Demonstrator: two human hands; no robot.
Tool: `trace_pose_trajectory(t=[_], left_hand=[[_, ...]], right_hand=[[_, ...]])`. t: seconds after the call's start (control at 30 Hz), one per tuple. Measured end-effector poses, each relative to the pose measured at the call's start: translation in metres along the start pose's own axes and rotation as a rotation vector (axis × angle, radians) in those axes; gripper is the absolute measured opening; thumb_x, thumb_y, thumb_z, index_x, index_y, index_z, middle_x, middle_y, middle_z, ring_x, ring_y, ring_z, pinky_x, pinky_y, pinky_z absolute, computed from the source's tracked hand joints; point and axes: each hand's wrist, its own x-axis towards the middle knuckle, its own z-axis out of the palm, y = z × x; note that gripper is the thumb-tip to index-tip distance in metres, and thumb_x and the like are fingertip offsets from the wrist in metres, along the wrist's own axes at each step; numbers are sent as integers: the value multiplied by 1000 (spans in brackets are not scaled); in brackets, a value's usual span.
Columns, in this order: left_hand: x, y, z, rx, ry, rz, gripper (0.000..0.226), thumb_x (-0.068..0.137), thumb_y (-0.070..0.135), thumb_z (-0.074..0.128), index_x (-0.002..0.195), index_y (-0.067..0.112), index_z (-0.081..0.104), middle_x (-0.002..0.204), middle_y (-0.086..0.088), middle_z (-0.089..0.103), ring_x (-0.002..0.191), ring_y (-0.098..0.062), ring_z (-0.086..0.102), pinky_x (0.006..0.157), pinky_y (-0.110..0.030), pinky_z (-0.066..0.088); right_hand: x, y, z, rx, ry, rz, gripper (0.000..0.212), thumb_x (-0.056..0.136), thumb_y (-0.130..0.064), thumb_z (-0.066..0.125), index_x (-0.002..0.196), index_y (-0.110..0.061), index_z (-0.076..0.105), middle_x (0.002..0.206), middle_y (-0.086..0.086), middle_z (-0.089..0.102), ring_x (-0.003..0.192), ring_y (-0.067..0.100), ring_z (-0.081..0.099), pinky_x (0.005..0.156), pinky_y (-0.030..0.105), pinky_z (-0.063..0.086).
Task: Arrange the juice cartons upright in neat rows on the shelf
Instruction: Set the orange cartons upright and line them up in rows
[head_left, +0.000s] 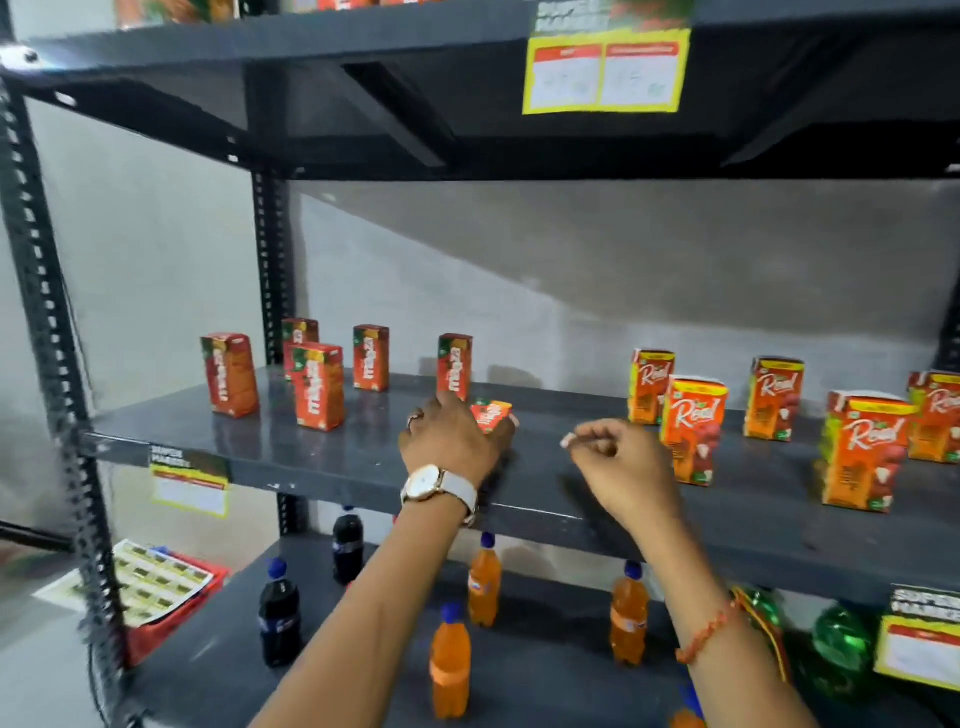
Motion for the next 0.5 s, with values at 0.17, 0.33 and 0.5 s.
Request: trace_pose_trajectory(t=[0.17,0.33,0.5], left_hand=[[26,-22,2,14,-218,6,73,71,70,54,112,9,57,119,-13,61,110,-32,56,84,-37,47],[28,-29,3,-181,-227,71,55,75,63,58,81,8,60,97,-14,69,88,-31,65,64,-29,44],[25,-45,6,-311,-158,169,46,77,53,62,90,9,68,94,-12,71,88,-30,65,66,-28,44]], right_hand=[[40,-11,65,-117,-181,203,37,84,-27,56,51,-11,58,67,11,59,89,40,67,79,38,54],[45,-24,78,-192,-144,331,51,90,-35,47,45,-13,39,50,6,45,51,22,44,49,24,29],[38,-26,87,21,-111,294,31,90,-31,53,69,-9,62,59,7,54,49,15,43,47,23,32]])
